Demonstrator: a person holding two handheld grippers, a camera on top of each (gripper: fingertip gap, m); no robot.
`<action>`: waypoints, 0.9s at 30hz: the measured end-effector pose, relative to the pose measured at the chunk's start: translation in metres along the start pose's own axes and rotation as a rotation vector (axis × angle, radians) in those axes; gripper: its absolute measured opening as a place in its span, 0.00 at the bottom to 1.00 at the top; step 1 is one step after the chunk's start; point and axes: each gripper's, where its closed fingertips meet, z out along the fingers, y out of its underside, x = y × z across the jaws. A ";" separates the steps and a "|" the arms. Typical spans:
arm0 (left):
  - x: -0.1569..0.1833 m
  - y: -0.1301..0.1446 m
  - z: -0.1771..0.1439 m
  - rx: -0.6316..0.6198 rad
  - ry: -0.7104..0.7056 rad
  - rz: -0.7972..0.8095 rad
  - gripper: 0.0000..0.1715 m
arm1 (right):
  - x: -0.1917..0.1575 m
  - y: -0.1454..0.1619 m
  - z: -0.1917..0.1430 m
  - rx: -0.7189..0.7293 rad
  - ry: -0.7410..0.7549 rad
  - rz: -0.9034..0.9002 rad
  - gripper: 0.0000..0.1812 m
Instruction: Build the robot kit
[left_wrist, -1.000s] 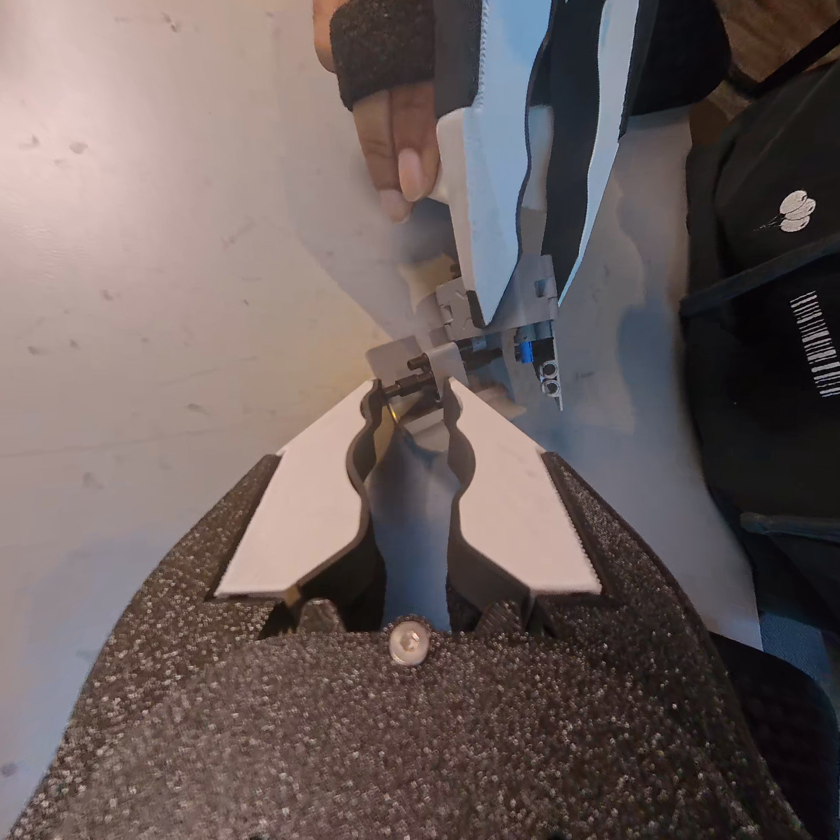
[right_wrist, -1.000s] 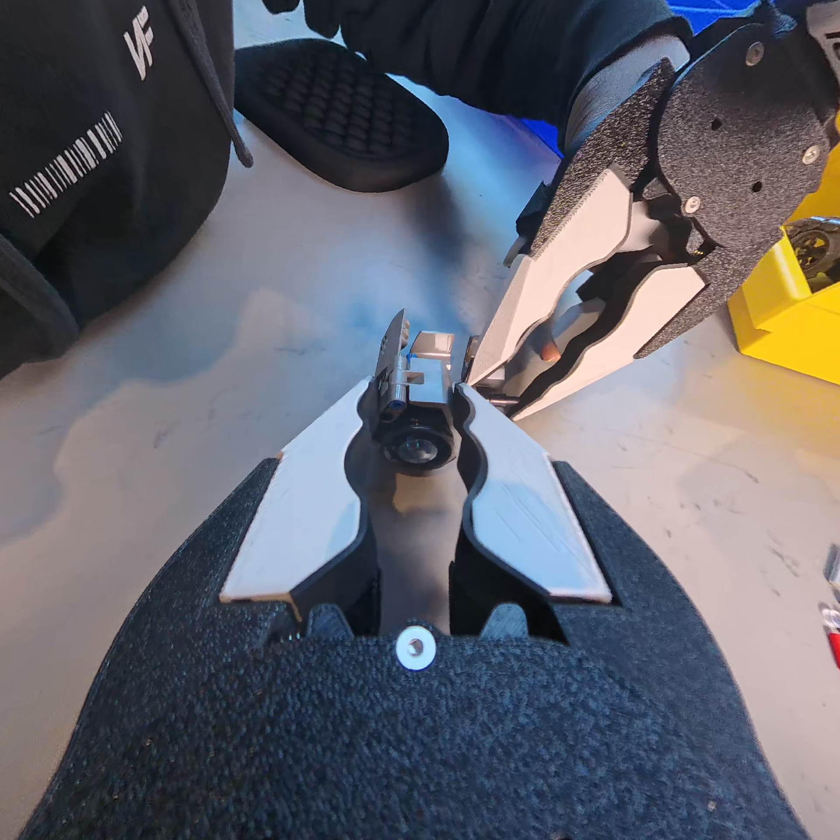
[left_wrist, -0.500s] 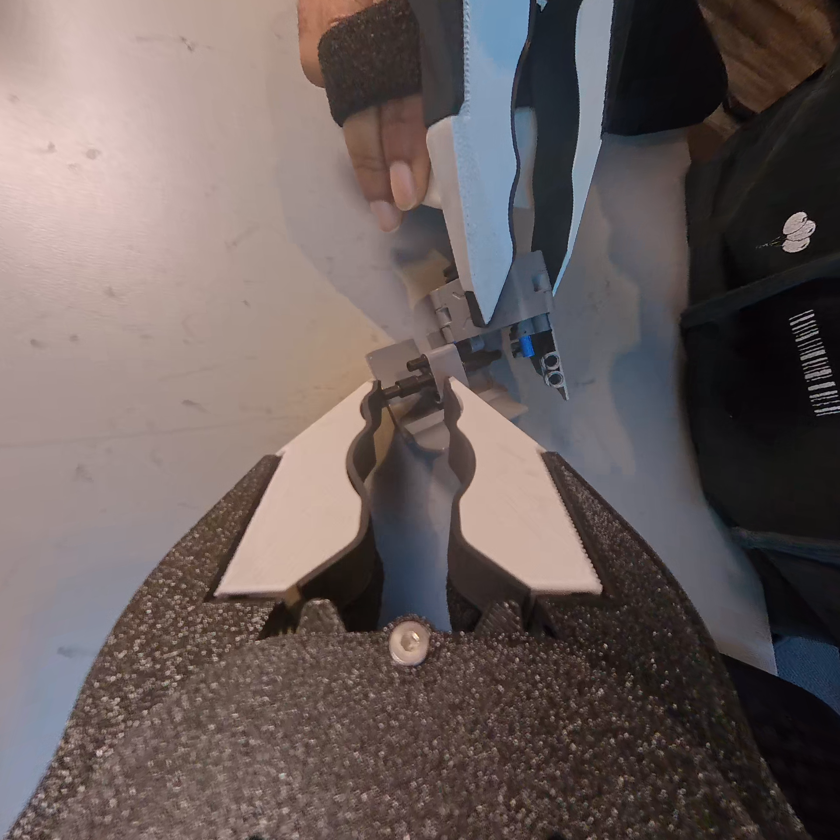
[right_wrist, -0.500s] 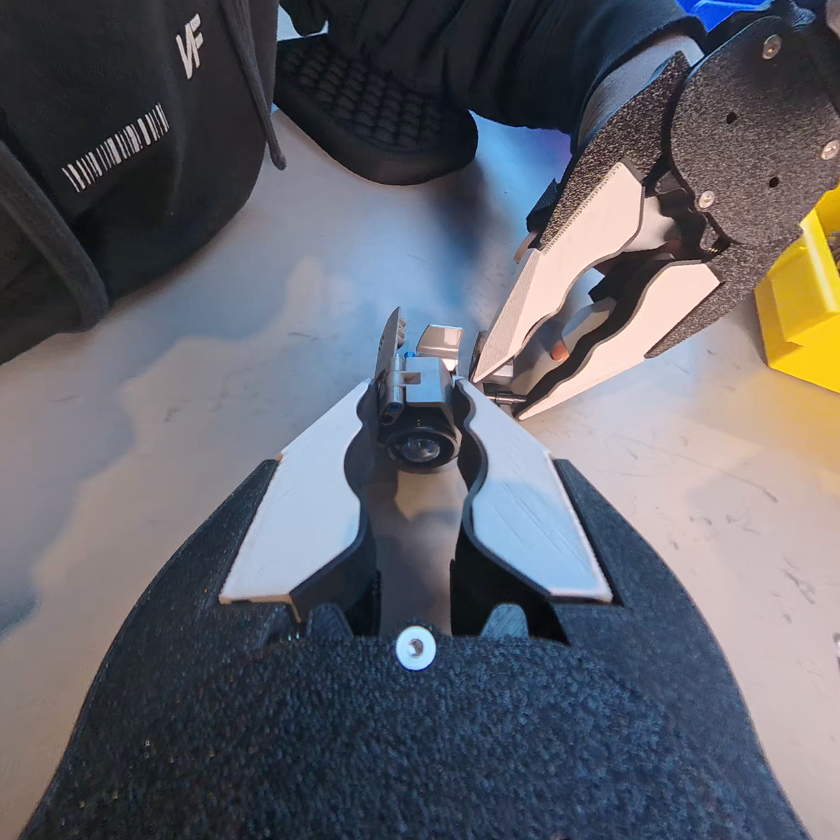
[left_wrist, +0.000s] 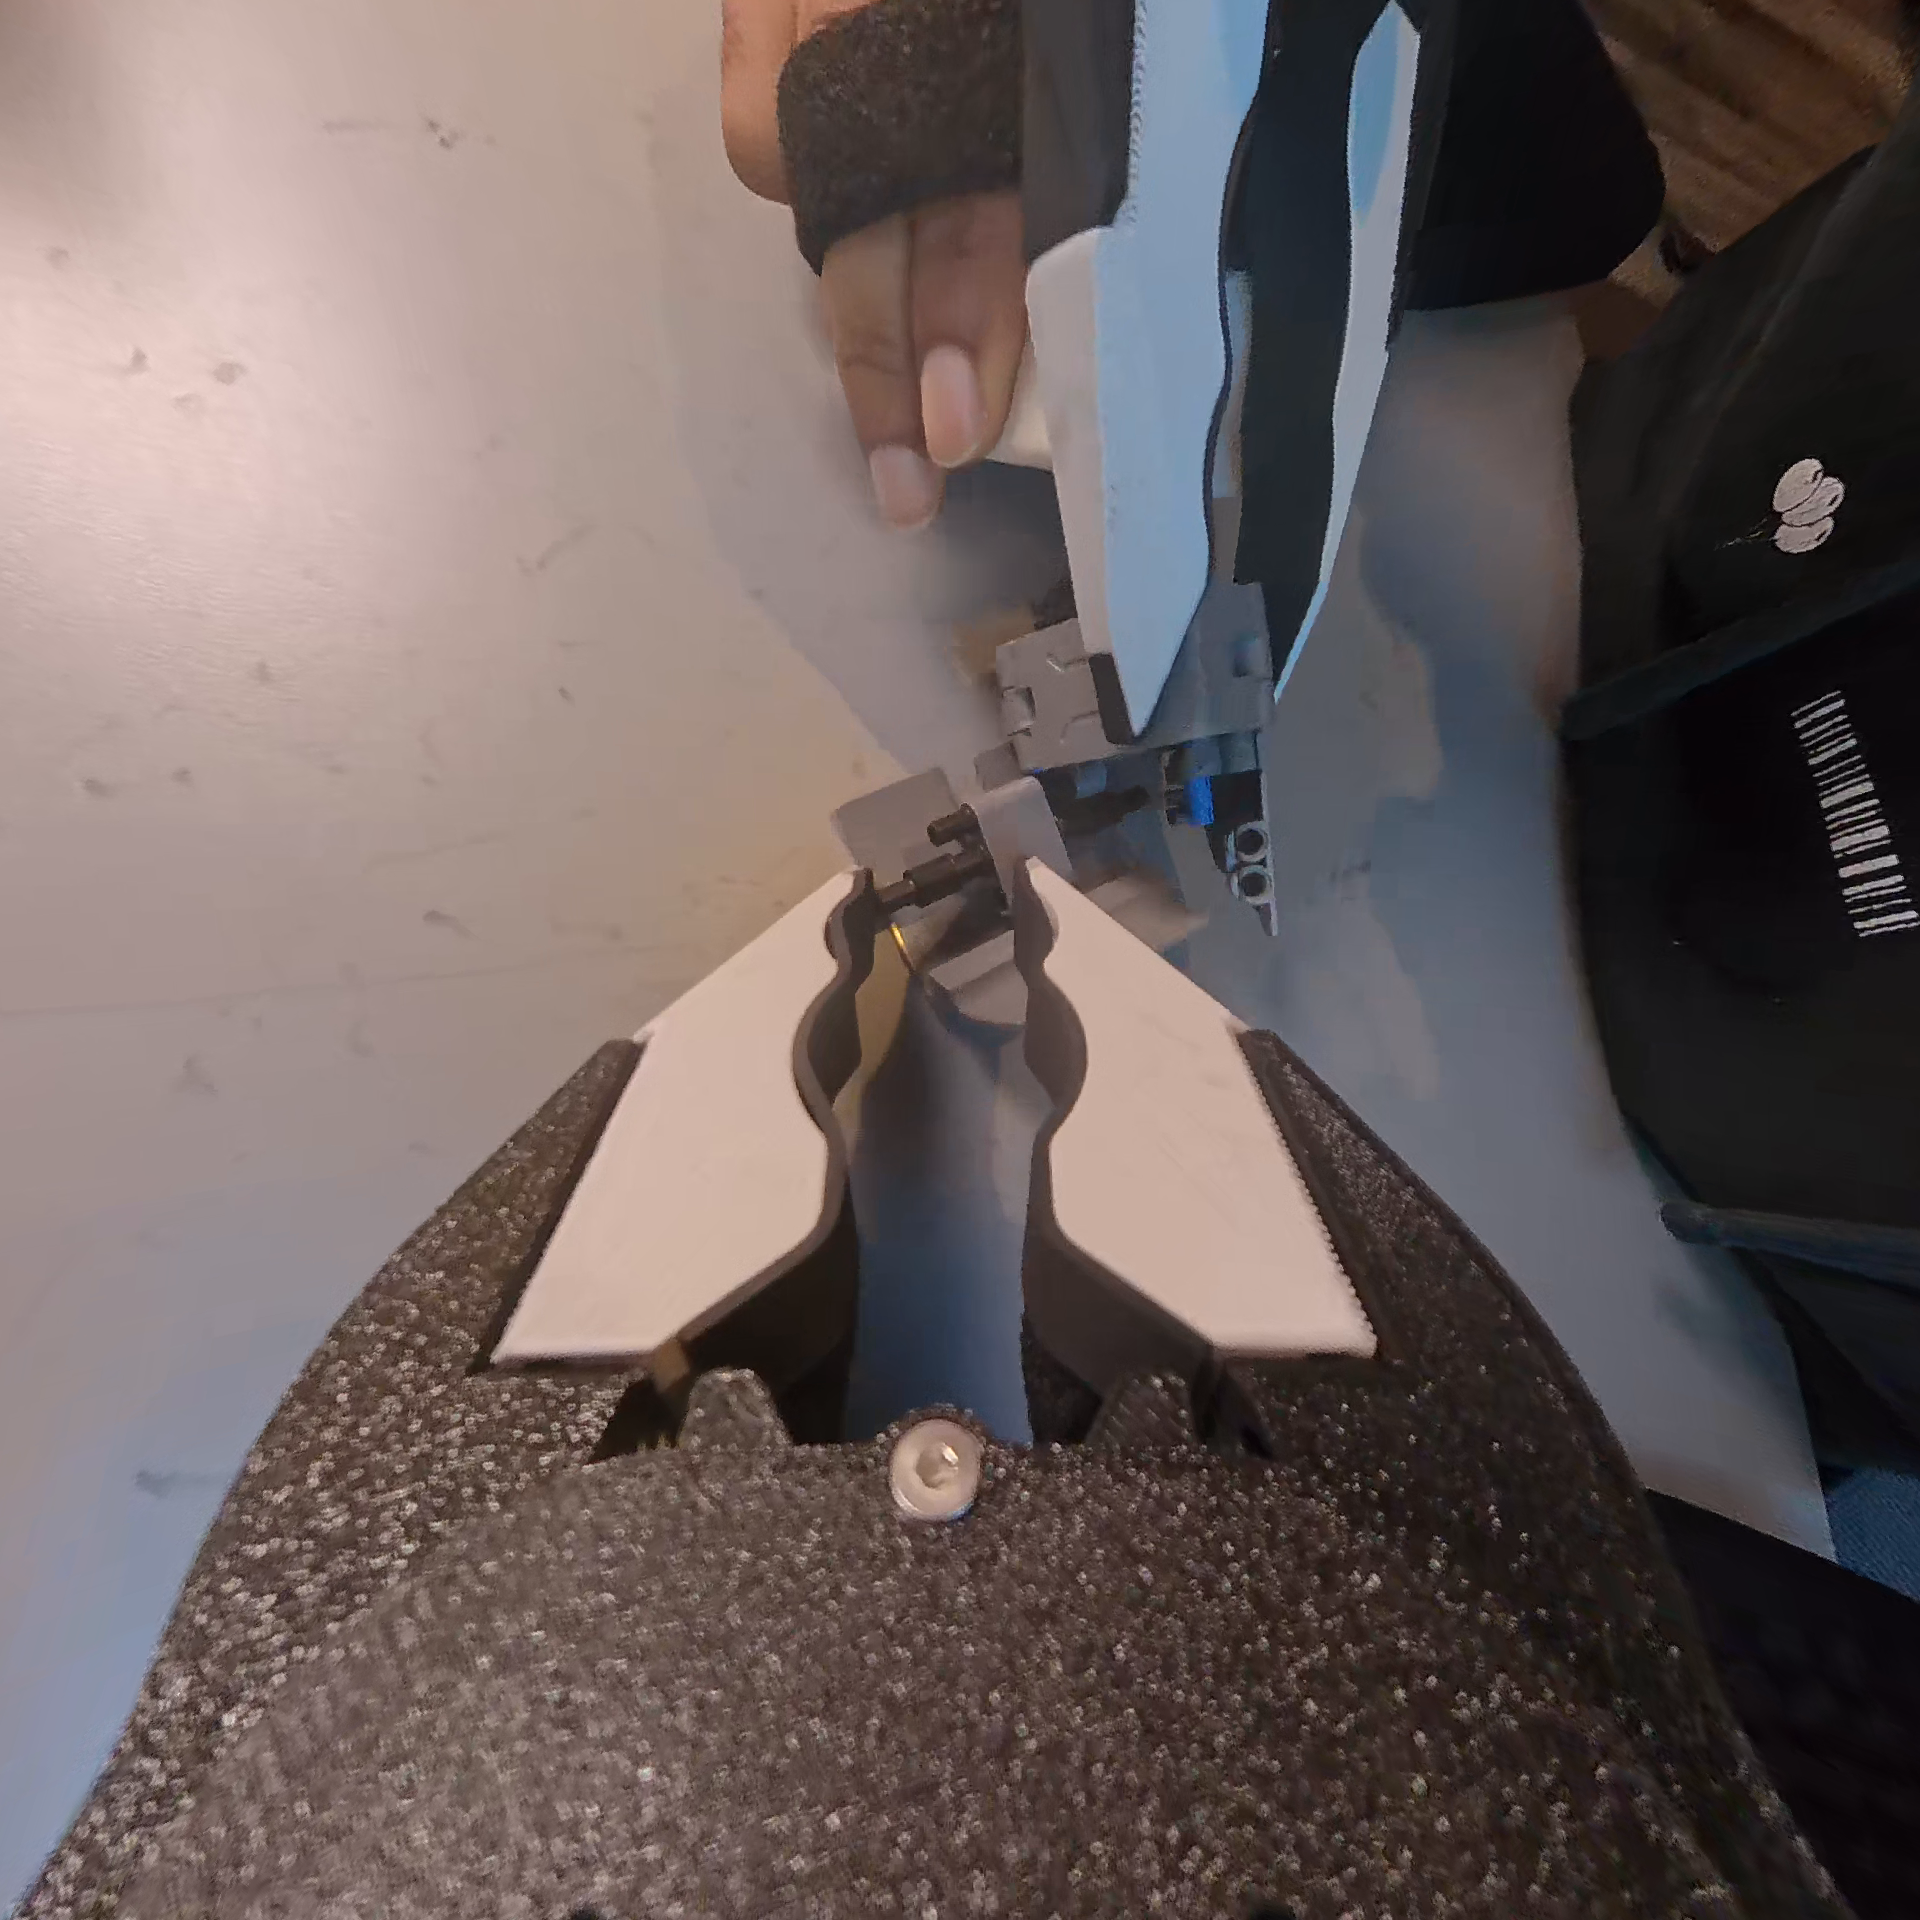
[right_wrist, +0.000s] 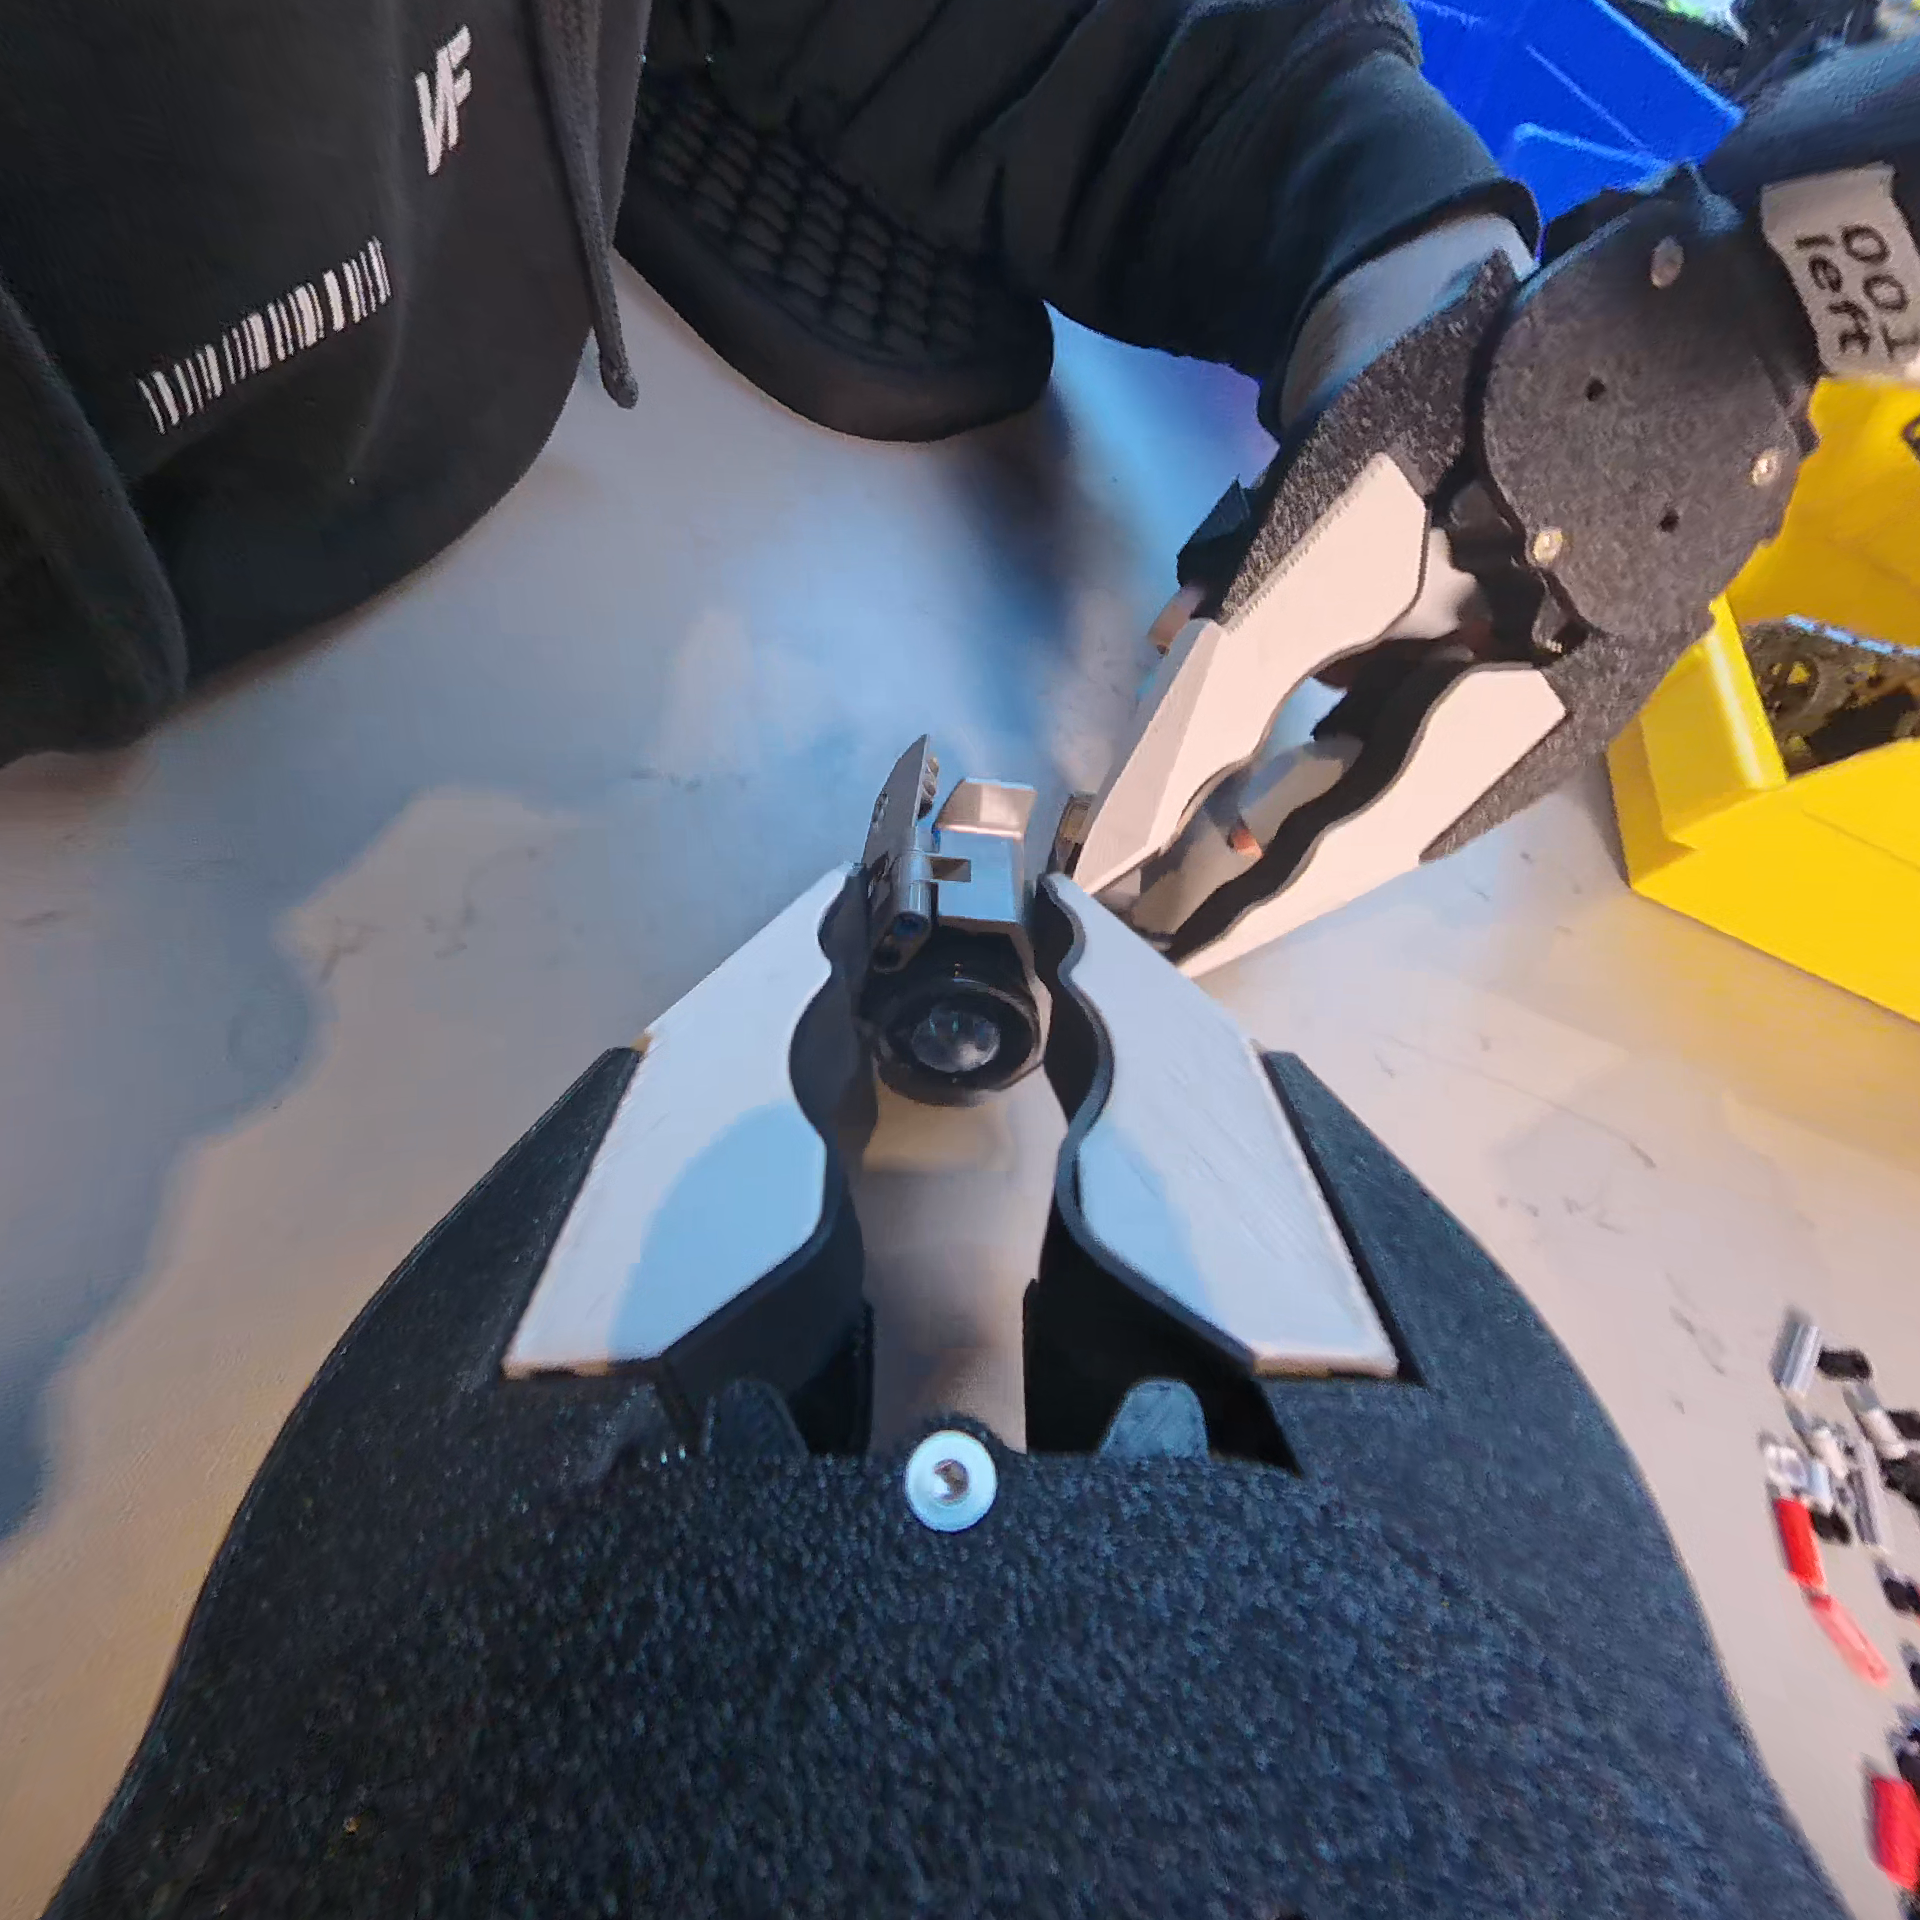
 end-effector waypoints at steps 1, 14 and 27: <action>0.000 0.000 0.000 -0.001 0.002 0.005 0.15 | 0.000 -0.002 0.001 0.009 -0.004 -0.014 0.17; 0.000 0.000 0.000 0.003 -0.007 -0.007 0.15 | -0.006 0.009 -0.002 -0.087 -0.098 0.143 0.20; 0.002 -0.001 0.001 0.016 -0.017 -0.023 0.16 | -0.011 0.026 -0.003 -0.470 -0.062 0.044 0.26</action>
